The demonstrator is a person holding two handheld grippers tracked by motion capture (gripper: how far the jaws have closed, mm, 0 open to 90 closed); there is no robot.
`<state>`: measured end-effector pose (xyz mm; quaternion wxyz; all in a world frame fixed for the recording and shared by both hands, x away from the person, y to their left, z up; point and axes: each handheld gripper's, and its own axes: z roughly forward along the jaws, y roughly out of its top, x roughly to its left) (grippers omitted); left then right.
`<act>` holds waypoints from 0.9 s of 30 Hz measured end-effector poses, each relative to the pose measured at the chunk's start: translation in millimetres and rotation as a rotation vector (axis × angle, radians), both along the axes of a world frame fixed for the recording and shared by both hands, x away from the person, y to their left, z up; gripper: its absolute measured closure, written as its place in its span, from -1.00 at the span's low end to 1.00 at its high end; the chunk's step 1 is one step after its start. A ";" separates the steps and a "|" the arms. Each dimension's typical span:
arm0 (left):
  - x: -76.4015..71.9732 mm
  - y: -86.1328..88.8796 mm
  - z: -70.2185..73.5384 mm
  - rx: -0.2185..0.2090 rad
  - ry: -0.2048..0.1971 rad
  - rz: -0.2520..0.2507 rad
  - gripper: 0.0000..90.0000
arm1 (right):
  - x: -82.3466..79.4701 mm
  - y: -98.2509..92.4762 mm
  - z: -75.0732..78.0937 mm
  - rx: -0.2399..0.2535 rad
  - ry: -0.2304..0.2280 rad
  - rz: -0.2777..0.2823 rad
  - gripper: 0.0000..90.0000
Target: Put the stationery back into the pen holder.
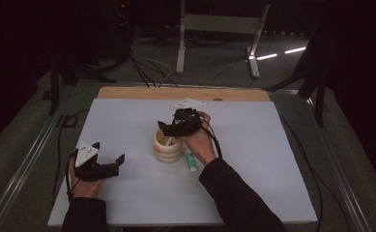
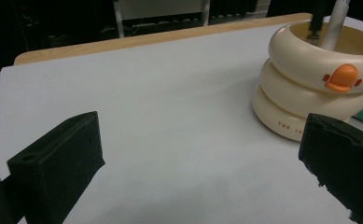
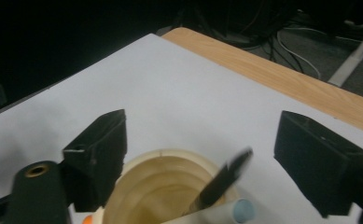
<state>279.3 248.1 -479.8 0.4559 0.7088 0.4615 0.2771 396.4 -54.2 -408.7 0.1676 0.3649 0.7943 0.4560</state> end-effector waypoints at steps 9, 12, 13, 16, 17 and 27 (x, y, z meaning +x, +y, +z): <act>0.4 -0.3 -0.6 -0.002 0.000 0.000 -1.00 | 4.3 -9.6 1.1 -0.012 0.029 -0.027 -0.71; 0.4 -0.3 -0.6 -0.002 0.000 0.000 -1.00 | 5.7 -11.8 1.1 -0.027 0.040 -0.024 -0.73; 0.4 -0.3 -0.7 -0.001 0.000 0.000 -1.00 | 6.1 -12.7 0.9 -0.031 0.046 -0.023 -0.73; 0.5 -0.3 -0.8 -0.002 0.001 0.000 -1.00 | 7.3 -15.1 0.3 -0.044 0.059 -0.022 -0.75; 0.5 -0.3 -0.8 -0.001 0.002 -0.001 -1.00 | 7.5 -15.9 0.3 -0.047 0.064 -0.023 -0.75; 0.2 -0.3 -0.8 -0.002 0.001 0.001 -1.00 | 9.5 -24.4 -0.8 -0.065 0.100 -0.023 -0.78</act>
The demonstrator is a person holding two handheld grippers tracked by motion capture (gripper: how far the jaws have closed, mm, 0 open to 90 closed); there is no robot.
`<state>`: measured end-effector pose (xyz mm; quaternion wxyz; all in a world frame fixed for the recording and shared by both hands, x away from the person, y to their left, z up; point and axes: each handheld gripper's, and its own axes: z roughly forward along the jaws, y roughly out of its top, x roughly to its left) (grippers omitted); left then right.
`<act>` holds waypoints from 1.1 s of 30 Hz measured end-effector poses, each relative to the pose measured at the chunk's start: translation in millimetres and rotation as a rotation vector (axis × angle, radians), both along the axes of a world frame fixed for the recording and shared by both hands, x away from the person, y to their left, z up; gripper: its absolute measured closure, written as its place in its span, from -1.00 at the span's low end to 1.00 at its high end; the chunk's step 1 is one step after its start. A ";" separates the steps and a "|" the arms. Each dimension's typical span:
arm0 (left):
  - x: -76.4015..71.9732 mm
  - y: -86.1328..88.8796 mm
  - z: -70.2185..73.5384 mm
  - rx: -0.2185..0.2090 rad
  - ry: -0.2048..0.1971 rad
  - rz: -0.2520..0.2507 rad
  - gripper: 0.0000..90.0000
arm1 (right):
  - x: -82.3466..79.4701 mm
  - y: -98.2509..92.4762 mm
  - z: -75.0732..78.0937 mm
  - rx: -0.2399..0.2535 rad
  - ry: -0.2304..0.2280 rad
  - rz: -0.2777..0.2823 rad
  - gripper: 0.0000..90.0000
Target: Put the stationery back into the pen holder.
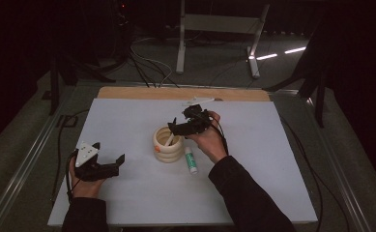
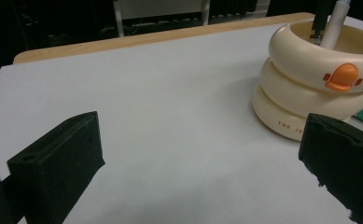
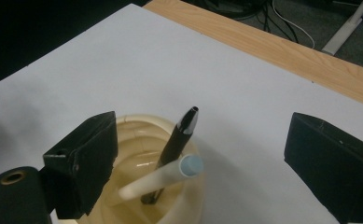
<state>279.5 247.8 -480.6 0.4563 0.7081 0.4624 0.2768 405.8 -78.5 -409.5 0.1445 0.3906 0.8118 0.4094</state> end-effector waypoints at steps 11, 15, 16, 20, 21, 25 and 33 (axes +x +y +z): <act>0.0 -0.1 -0.2 -0.001 0.001 0.000 -1.00 | 1.4 -9.0 -3.7 -0.038 0.041 0.008 -0.82; 0.0 -0.1 -0.4 0.001 0.001 0.001 -1.00 | 0.3 -12.3 -4.0 -0.055 0.039 0.009 -0.82; 0.0 -0.1 -0.4 0.001 0.001 0.001 -1.00 | 0.3 -12.3 -4.0 -0.055 0.039 0.009 -0.82; 0.1 0.3 -0.5 0.002 0.001 0.002 -1.00 | -1.7 -16.3 -5.5 -0.080 0.046 0.009 -0.82; 0.1 0.4 -0.5 0.002 0.002 0.002 -1.00 | -2.1 -17.2 -6.2 -0.083 0.050 0.013 -0.82; 0.2 -0.1 -0.7 0.001 0.002 0.002 -1.00 | -3.6 -19.9 -10.9 -0.098 0.087 0.024 -0.83; 0.3 -0.3 -0.9 0.001 0.003 0.002 -1.00 | -6.9 -24.8 -25.8 -0.150 0.130 0.024 -0.82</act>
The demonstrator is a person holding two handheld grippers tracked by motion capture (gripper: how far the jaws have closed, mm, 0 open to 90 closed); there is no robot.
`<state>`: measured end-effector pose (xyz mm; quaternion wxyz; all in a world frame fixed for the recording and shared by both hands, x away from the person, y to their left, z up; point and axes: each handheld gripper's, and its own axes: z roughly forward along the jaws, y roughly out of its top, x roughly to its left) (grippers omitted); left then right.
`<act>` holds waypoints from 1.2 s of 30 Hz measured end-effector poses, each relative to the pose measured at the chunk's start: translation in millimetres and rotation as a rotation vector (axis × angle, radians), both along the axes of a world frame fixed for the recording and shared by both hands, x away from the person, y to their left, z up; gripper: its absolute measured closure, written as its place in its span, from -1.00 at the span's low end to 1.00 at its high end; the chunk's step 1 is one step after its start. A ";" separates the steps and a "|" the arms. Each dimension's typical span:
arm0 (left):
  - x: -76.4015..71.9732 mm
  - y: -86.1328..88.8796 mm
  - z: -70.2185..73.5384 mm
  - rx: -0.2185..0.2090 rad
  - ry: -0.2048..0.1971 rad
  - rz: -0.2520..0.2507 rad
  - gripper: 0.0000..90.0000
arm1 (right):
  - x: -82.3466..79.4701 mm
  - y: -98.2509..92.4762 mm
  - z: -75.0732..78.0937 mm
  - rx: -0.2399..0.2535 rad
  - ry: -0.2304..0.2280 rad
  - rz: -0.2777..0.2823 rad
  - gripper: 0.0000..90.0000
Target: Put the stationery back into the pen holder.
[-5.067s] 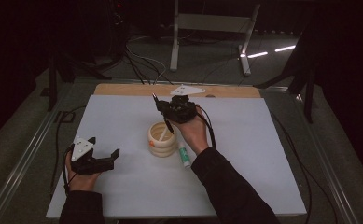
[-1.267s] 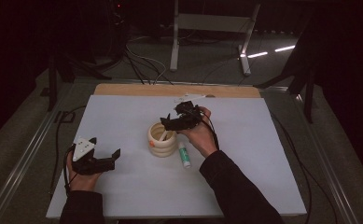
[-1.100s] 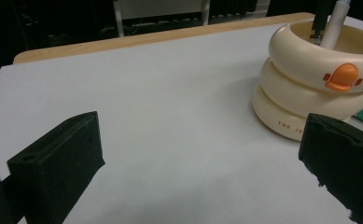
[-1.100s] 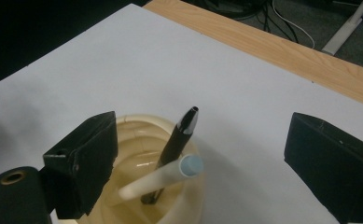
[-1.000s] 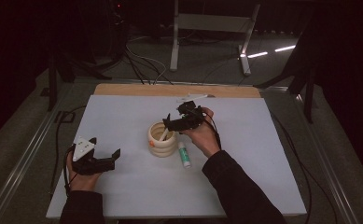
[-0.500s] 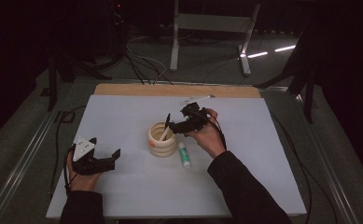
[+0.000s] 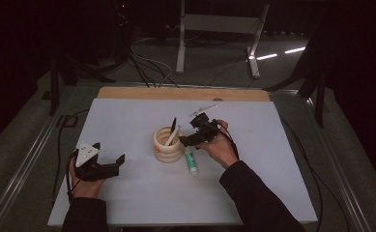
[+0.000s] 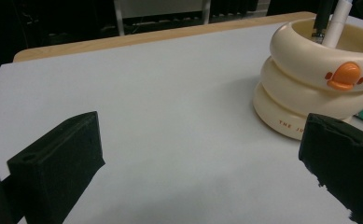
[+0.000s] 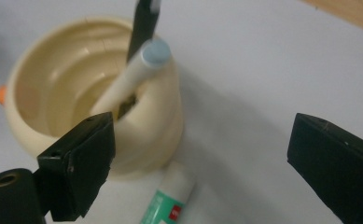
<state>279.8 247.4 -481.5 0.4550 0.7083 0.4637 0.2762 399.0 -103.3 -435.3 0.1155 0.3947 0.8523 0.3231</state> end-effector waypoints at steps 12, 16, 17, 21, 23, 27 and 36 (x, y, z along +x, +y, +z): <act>0.2 -0.9 -0.5 0.002 0.002 -0.002 -1.00 | -8.2 -11.1 -14.7 -0.011 0.028 -0.010 -0.74; 0.4 -0.9 -0.7 0.002 0.003 -0.001 -1.00 | -11.0 -11.2 -24.2 -0.029 0.050 0.000 -0.71; 0.4 -1.1 -0.8 0.002 0.003 -0.001 -1.00 | -11.3 -10.8 -26.9 -0.036 0.056 0.002 -0.70; 0.7 -0.9 -1.0 0.004 0.005 -0.001 -1.00 | -12.0 -8.2 -35.8 -0.056 0.086 0.005 -0.60; 0.7 -0.9 -1.1 0.004 0.005 -0.001 -1.00 | -12.2 -6.5 -38.1 -0.066 0.095 0.008 -0.55; 0.8 -1.3 -1.3 0.004 0.008 0.000 -1.00 | -12.7 -1.5 -42.4 -0.086 0.113 0.017 -0.40; 0.8 -1.4 -1.5 0.003 0.009 0.000 -1.00 | -7.4 7.2 -55.8 -0.091 0.222 0.010 0.26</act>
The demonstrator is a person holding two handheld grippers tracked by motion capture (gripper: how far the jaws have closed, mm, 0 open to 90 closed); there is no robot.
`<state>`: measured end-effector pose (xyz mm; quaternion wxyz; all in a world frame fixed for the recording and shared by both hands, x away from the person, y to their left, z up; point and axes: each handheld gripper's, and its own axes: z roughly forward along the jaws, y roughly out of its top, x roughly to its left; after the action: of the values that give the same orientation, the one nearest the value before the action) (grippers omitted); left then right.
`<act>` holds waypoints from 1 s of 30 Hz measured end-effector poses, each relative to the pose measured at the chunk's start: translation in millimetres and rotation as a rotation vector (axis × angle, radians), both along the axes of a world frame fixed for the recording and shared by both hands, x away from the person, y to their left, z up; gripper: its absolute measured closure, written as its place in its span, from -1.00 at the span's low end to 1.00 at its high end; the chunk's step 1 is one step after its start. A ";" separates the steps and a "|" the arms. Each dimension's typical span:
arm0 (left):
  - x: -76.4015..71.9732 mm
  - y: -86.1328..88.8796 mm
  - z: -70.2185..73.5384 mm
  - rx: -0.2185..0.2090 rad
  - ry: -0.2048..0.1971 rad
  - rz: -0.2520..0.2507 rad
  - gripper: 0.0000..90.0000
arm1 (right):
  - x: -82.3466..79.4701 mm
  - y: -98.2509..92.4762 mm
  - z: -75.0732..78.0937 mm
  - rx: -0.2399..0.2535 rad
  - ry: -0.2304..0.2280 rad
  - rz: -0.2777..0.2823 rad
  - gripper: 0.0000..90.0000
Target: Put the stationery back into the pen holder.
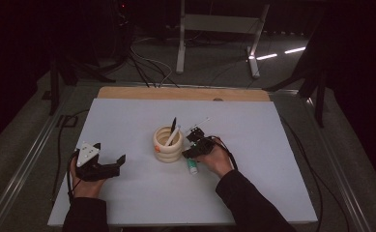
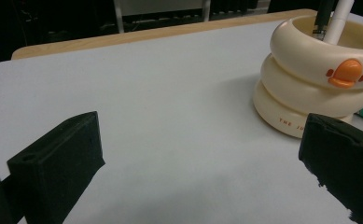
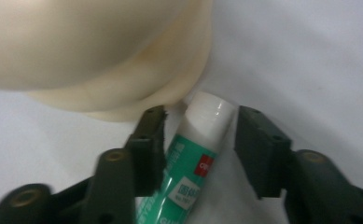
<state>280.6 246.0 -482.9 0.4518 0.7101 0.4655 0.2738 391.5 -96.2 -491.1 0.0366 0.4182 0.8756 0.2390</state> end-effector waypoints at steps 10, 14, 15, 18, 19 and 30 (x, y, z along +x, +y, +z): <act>-0.5 0.3 0.4 0.000 -0.002 -0.001 -1.00 | 4.4 1.1 -3.5 -0.031 0.066 -0.022 0.46; -0.1 0.1 0.0 -0.002 0.001 -0.001 -1.00 | 3.0 1.6 -3.4 -0.038 0.052 -0.021 0.46; -0.1 0.0 0.0 -0.001 0.000 -0.001 -1.00 | 2.3 0.1 -3.2 -0.036 0.048 -0.021 0.46; 0.0 -0.1 -0.2 0.000 0.002 -0.002 -1.00 | 1.7 -2.0 -1.5 -0.037 0.041 -0.024 0.46; 0.0 -0.3 -0.2 0.000 0.001 -0.002 -1.00 | 1.6 -2.7 -1.1 -0.037 0.037 -0.021 0.46; 0.3 -0.5 -0.3 0.003 0.002 -0.004 -1.00 | 1.1 -6.0 6.4 -0.032 0.004 -0.017 0.46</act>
<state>281.0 245.5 -483.3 0.4507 0.7120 0.4642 0.2728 392.6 -102.2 -484.7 0.0437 0.4252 0.8760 0.2236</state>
